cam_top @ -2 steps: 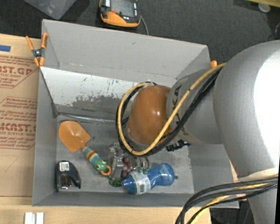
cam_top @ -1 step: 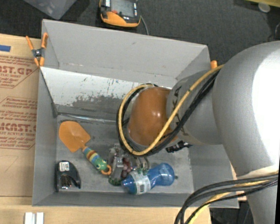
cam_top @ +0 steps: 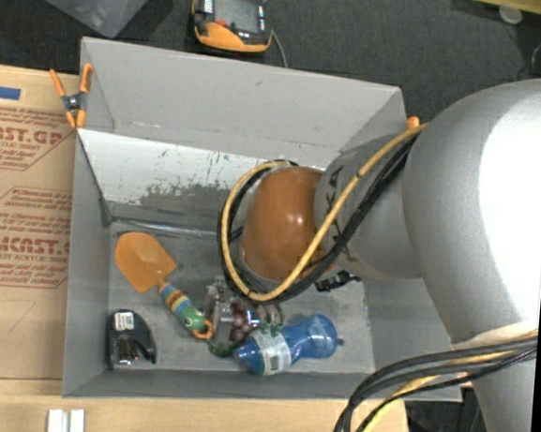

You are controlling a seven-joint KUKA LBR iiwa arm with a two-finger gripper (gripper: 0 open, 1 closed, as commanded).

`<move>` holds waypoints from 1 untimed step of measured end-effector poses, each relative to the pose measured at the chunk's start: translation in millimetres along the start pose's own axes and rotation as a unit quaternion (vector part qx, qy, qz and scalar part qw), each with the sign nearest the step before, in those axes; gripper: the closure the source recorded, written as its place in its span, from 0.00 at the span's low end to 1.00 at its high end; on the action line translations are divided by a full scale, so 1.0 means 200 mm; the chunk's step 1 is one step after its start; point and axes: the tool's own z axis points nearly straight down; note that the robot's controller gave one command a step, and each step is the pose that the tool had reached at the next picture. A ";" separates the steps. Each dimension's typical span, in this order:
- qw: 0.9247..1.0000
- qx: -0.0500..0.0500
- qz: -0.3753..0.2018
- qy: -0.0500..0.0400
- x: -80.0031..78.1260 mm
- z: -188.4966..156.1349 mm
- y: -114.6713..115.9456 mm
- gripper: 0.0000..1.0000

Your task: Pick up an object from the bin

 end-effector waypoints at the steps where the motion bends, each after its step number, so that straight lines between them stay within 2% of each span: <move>1: 1.000 -0.002 0.011 -0.002 0.06 -0.01 -0.13 1.00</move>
Offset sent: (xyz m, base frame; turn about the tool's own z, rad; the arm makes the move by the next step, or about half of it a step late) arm -0.0045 -0.0231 0.1380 0.0076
